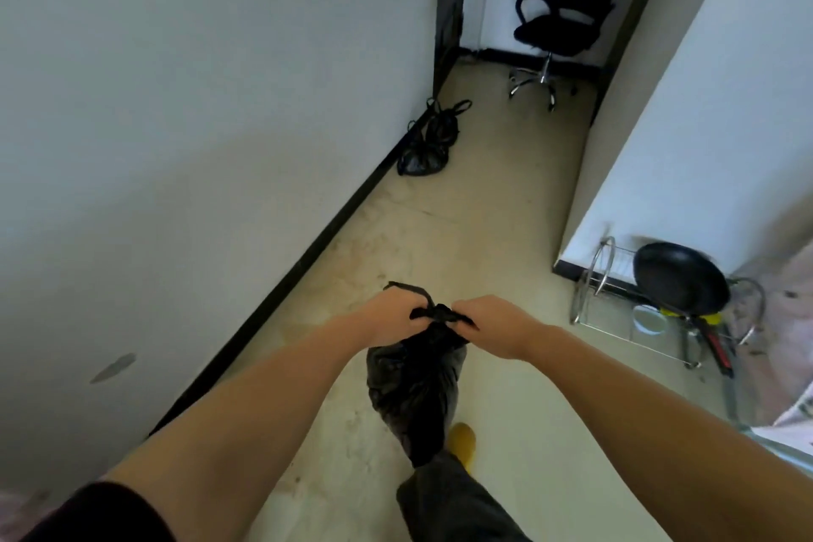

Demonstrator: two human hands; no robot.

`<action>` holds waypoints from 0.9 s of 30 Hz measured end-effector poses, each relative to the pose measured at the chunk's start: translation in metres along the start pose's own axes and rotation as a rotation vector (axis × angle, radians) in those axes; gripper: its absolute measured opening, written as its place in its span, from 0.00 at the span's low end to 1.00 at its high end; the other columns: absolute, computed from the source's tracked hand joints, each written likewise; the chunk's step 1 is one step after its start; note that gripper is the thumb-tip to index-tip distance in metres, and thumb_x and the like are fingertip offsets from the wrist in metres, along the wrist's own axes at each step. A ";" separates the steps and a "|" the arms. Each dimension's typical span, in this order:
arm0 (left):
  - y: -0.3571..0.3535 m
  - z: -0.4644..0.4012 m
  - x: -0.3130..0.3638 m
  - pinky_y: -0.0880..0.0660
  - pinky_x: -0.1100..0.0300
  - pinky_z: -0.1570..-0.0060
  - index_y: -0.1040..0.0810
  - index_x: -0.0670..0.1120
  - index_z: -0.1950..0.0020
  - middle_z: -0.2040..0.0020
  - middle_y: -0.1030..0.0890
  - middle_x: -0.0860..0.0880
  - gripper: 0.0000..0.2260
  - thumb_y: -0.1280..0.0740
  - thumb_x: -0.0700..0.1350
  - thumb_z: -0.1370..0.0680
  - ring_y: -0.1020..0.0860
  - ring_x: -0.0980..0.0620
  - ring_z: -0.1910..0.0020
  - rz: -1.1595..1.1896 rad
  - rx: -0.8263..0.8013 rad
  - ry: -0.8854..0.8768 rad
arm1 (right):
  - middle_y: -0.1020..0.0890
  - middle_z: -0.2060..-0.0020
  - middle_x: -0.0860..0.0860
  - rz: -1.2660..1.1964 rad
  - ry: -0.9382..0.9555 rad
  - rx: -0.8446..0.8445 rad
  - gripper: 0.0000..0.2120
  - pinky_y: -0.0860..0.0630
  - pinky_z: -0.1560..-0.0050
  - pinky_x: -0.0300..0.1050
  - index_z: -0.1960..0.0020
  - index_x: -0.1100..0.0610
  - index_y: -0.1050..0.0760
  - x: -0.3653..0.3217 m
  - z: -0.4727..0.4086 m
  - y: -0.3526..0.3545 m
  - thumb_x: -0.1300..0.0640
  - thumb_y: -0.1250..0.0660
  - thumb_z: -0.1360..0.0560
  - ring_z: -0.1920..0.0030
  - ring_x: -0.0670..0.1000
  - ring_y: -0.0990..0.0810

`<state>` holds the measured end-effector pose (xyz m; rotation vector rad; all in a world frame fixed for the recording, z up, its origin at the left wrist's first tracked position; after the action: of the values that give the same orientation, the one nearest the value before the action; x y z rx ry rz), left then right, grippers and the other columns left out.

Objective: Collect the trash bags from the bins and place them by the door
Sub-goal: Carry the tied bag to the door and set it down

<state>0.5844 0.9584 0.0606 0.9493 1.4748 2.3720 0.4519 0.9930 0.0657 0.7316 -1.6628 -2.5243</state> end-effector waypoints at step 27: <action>0.273 -0.520 -0.207 0.27 0.50 0.56 0.24 0.38 0.54 0.58 0.22 0.40 0.10 0.38 0.45 0.21 0.22 0.42 0.57 0.071 0.019 -0.004 | 0.35 0.70 0.44 0.021 -0.009 0.047 0.11 0.39 0.61 0.43 0.58 0.56 0.35 0.273 -0.483 0.284 0.54 0.46 0.18 0.62 0.52 0.31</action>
<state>0.4747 0.3457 0.0522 1.0271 1.4889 2.4078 0.3378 0.3802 0.0610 0.7035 -1.7280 -2.4861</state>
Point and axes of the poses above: each hand's wrist, its own z-axis away from the middle knuckle, its own y-axis out of the back of the hand, x = y × z, the point moved 5 cm from there along -z, towards the middle knuckle
